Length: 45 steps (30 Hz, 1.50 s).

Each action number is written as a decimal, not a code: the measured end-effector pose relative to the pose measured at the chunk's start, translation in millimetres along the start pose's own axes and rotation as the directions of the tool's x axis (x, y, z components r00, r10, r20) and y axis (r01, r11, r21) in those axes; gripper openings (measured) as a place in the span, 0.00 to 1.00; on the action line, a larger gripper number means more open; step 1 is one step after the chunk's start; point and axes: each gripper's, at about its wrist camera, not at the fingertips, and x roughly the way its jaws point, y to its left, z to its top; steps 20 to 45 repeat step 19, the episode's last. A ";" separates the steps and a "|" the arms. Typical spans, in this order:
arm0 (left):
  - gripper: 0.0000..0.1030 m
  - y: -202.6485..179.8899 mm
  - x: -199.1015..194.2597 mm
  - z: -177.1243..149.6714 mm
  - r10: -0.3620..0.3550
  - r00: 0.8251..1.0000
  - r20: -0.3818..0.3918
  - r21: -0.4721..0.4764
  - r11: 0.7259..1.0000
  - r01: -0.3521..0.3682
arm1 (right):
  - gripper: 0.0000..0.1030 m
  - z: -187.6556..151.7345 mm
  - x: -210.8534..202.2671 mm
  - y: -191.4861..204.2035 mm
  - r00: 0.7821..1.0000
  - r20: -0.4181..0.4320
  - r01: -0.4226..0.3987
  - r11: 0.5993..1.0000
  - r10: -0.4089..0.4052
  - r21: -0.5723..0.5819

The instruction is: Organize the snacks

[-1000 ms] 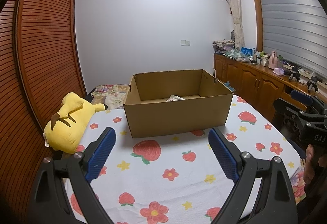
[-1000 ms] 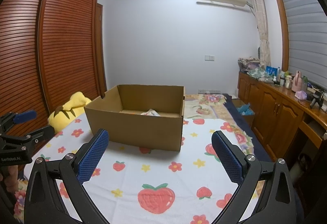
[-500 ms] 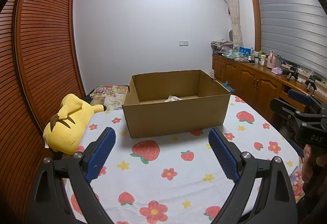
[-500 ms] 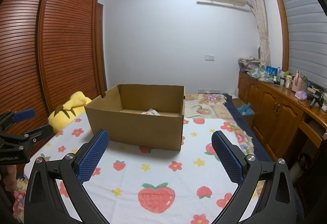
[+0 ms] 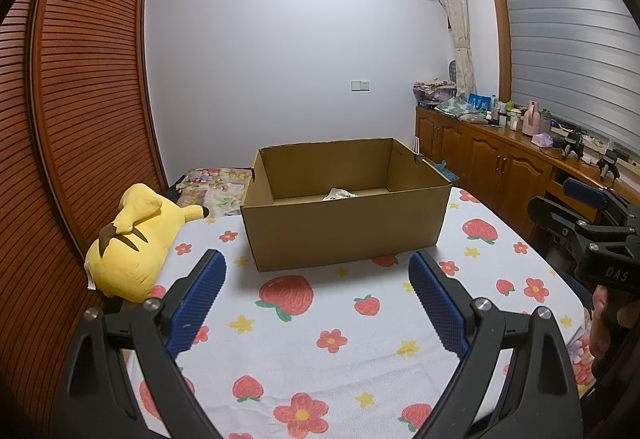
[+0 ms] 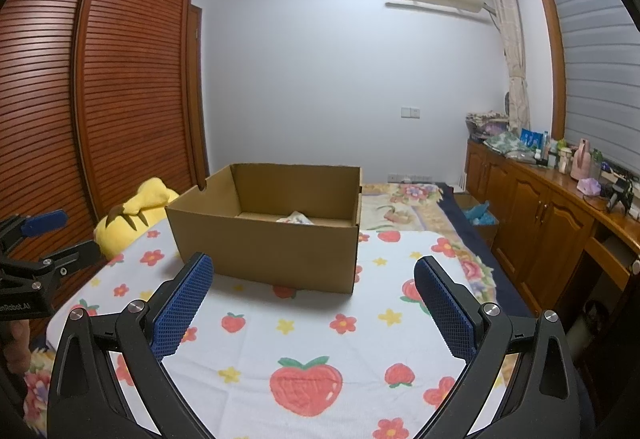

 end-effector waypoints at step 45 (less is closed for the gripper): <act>0.92 0.4 0.7 -1.9 0.001 1.000 -0.008 -0.009 1.000 -0.001 | 0.99 -1.7 -1.3 -1.1 1.000 -0.002 0.000 1.000 0.000 0.005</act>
